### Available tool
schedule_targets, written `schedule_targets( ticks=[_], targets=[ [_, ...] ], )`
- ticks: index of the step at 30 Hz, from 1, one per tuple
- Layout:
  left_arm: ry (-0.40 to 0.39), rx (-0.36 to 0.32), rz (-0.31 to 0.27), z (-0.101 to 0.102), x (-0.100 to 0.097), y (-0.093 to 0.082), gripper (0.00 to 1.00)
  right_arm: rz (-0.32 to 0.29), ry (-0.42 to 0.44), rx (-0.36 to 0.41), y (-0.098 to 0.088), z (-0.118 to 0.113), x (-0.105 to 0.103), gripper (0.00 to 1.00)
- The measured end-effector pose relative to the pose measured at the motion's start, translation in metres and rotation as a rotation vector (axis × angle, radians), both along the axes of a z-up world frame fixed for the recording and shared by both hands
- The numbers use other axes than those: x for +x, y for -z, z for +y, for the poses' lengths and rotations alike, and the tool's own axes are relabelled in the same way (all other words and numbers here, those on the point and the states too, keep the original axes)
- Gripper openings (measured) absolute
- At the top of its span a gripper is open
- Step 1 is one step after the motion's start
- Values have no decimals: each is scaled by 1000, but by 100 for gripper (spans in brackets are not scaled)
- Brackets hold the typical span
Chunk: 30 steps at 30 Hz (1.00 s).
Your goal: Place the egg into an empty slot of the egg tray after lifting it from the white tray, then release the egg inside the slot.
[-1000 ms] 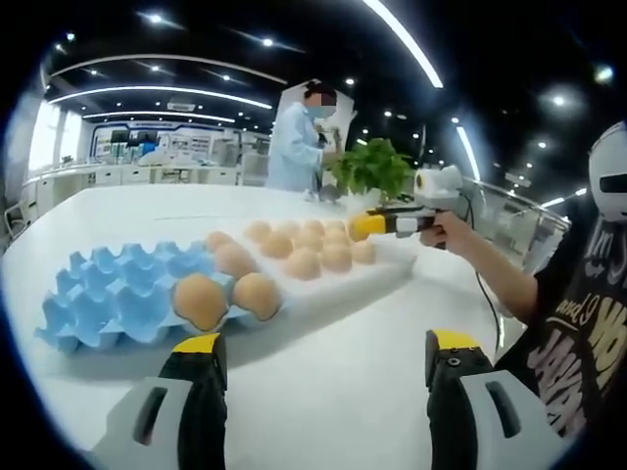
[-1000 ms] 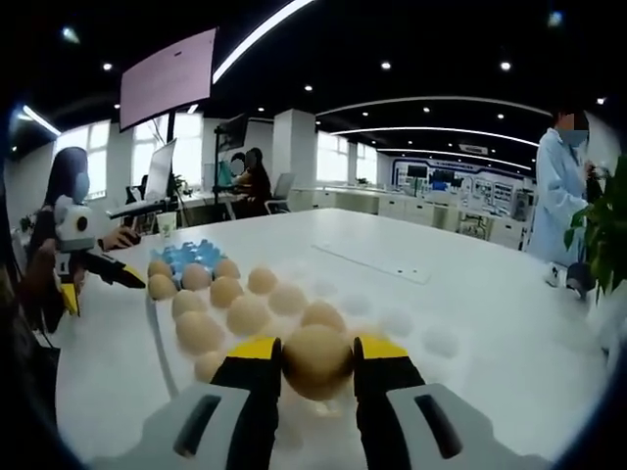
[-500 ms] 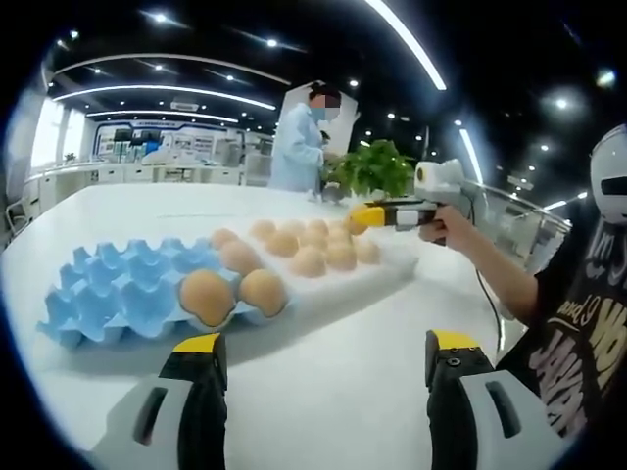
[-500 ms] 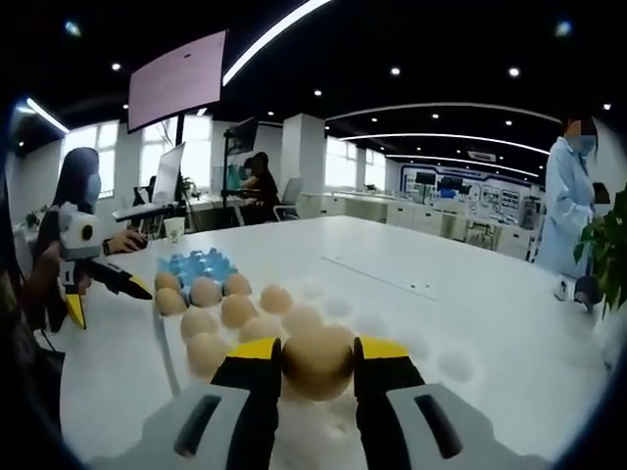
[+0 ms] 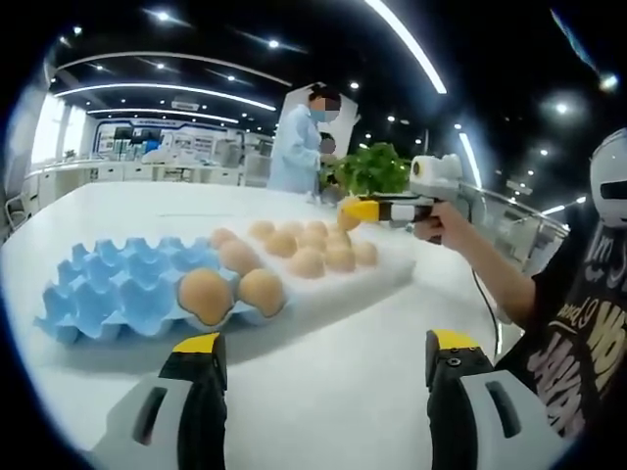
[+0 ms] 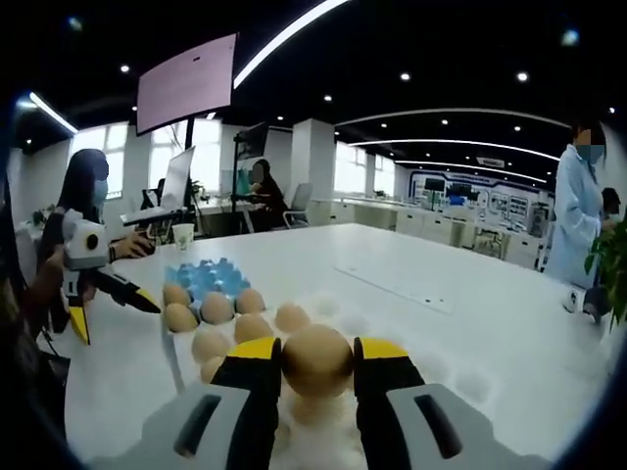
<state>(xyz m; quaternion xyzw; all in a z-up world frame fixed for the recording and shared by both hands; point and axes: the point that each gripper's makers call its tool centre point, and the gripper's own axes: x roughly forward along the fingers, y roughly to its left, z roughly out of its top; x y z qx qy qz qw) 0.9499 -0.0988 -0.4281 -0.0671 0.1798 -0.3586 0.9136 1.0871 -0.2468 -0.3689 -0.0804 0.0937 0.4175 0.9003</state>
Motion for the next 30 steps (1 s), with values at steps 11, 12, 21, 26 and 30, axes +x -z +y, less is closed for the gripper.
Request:
schedule_targets(
  ticks=[11,12,21,26,30],
  targets=[
    [-5,-4,2,3,-1,1,85,-7,-40,5,-5,19,0,30],
    [-5,-4,2,3,-1,1,85,-6,-44,6,-5,21,0,30],
    [-16,-10,0,8,-1,0,85,-9,-105,5,-9,53,-6,30],
    [-21,-20,-4,11,-1,-2,85,-8,-132,3,-9,62,-5,30],
    [-28,-27,-6,15,-1,-2,86,-7,-145,3,-10,67,-3,30]
  ],
)
